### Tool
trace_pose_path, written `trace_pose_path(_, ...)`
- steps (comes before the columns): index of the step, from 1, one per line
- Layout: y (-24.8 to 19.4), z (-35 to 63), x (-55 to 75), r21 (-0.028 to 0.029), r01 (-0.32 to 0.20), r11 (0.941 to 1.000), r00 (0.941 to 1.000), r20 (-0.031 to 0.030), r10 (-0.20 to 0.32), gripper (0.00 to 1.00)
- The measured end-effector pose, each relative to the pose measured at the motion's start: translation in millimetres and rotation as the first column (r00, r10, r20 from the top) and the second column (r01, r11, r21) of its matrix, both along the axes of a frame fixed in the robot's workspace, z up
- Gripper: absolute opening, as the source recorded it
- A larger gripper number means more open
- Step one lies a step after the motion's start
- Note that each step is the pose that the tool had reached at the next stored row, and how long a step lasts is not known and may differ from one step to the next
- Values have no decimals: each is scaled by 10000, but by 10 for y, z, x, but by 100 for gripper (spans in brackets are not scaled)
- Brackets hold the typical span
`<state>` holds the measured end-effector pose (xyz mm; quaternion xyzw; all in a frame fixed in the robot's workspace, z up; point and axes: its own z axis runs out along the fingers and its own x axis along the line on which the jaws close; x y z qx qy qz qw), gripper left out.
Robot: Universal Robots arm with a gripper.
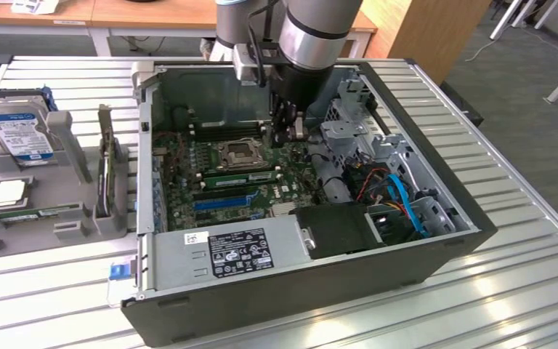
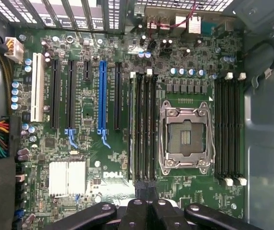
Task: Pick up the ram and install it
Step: 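Press down the ram until it locks into place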
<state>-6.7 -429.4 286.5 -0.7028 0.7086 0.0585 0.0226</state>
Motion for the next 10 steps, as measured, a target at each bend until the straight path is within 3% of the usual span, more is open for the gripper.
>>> trace_pose_path(10, 0, -183, 0, 1, 0, 10000, 10000, 0, 0, 10)
